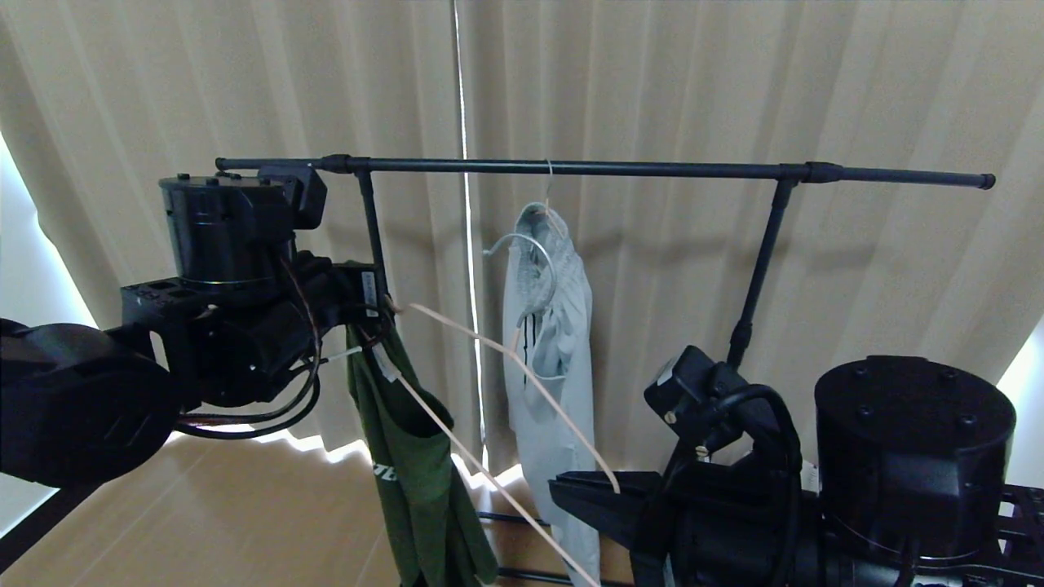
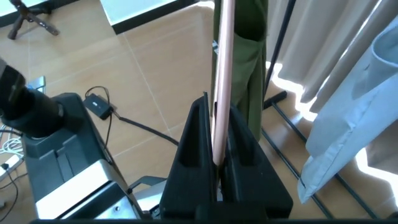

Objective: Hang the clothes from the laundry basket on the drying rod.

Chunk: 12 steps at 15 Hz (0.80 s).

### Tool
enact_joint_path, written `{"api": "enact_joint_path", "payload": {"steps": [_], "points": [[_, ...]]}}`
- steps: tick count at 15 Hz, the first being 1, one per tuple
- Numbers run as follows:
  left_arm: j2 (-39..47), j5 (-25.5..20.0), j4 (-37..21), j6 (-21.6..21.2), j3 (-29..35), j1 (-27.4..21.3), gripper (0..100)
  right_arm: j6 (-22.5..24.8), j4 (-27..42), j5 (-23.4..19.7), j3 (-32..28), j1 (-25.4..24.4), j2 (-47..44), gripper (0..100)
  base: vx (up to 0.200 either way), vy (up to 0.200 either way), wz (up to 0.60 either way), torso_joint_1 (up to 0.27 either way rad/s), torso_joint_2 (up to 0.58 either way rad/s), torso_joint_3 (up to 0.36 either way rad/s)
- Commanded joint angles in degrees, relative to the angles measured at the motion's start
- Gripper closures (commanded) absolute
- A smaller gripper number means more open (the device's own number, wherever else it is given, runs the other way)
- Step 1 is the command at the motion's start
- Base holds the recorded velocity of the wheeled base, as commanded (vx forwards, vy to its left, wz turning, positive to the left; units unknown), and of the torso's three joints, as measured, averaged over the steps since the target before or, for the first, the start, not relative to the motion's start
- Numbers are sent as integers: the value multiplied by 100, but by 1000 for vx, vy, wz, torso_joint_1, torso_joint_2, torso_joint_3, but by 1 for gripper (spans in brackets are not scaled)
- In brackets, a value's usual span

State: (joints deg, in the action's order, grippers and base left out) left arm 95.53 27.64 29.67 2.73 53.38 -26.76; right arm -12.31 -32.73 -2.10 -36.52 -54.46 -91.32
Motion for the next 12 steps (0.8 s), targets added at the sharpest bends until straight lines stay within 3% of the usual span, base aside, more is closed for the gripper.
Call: {"api": "enact_joint_path", "payload": {"steps": [1, 8, 12], "points": [[-157, -21, 4, -1, -38, -66, 100, -17, 4, -10, 40, -30, -44, 100, 0, 0, 0, 0, 0, 0], [-43, -13, 4, -115, 41, 109, 100, -8, -234, -177, 400, -267, 264, 100, 0, 0, 0, 0, 0, 0], [-183, -13, 4, -106, -47, -251, 100, -17, -242, -186, 251, -232, 150, 100, 0, 0, 0, 0, 0, 0]]}}
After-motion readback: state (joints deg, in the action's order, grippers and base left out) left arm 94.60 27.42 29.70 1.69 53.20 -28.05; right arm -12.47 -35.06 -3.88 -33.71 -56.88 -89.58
